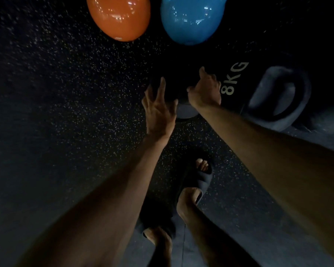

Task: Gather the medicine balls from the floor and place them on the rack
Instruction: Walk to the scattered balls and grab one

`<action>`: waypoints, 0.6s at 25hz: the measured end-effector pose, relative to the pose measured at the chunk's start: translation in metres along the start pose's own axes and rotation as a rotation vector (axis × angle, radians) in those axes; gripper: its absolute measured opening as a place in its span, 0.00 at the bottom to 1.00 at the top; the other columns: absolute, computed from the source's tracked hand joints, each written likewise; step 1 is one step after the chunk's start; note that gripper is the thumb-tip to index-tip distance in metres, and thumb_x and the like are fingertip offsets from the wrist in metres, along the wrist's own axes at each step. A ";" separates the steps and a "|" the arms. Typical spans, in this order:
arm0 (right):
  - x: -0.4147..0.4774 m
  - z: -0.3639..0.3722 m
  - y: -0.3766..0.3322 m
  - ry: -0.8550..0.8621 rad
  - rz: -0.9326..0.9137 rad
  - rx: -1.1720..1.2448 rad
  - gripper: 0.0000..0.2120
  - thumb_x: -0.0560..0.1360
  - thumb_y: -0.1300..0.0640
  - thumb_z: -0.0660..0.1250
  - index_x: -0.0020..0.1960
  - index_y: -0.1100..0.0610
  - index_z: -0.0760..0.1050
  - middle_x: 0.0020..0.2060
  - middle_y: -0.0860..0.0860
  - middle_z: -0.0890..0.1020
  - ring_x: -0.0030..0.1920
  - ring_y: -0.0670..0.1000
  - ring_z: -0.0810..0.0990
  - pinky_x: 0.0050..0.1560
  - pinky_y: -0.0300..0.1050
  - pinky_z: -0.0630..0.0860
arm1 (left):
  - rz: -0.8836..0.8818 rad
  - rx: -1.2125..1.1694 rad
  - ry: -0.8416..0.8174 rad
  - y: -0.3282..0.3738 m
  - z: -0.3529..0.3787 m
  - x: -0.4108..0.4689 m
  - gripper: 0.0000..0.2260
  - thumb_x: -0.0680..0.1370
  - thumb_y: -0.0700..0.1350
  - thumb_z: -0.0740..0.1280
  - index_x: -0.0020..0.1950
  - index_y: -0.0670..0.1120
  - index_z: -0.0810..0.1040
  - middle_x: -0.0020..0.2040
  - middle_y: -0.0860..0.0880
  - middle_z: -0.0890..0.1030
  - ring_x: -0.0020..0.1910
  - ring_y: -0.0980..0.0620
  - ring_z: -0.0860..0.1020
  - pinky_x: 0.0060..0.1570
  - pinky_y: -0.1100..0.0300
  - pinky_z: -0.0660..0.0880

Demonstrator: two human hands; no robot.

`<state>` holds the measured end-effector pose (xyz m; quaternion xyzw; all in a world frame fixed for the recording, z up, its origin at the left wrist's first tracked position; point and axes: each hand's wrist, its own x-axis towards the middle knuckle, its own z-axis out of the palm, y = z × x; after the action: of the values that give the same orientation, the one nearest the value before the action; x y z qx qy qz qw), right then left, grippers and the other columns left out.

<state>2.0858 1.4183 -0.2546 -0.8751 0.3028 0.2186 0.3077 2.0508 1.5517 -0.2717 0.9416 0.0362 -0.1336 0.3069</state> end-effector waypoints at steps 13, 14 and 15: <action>-0.145 -0.076 -0.010 -0.209 -0.139 -0.105 0.18 0.82 0.56 0.59 0.71 0.57 0.69 0.66 0.60 0.76 0.66 0.61 0.74 0.59 0.49 0.73 | -0.254 -0.036 -0.348 0.051 -0.147 -0.028 0.22 0.82 0.48 0.65 0.75 0.44 0.68 0.72 0.40 0.72 0.68 0.42 0.74 0.66 0.49 0.73; -0.167 -0.089 -0.019 -0.241 -0.150 -0.099 0.18 0.82 0.55 0.60 0.70 0.58 0.71 0.65 0.60 0.77 0.64 0.61 0.76 0.56 0.49 0.73 | -0.281 -0.029 -0.351 0.056 -0.179 -0.045 0.20 0.82 0.48 0.64 0.73 0.44 0.70 0.70 0.40 0.74 0.64 0.41 0.76 0.63 0.47 0.75; -0.192 -0.103 -0.030 -0.260 -0.164 -0.098 0.17 0.81 0.55 0.60 0.68 0.58 0.72 0.63 0.60 0.78 0.62 0.61 0.77 0.53 0.48 0.73 | -0.294 -0.019 -0.361 0.060 -0.211 -0.066 0.19 0.82 0.48 0.63 0.72 0.45 0.71 0.68 0.40 0.76 0.60 0.41 0.79 0.59 0.46 0.77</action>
<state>1.9879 1.4440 -0.0593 -0.8752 0.1770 0.3187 0.3179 2.0450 1.6281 -0.0556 0.8842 0.1187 -0.3426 0.2945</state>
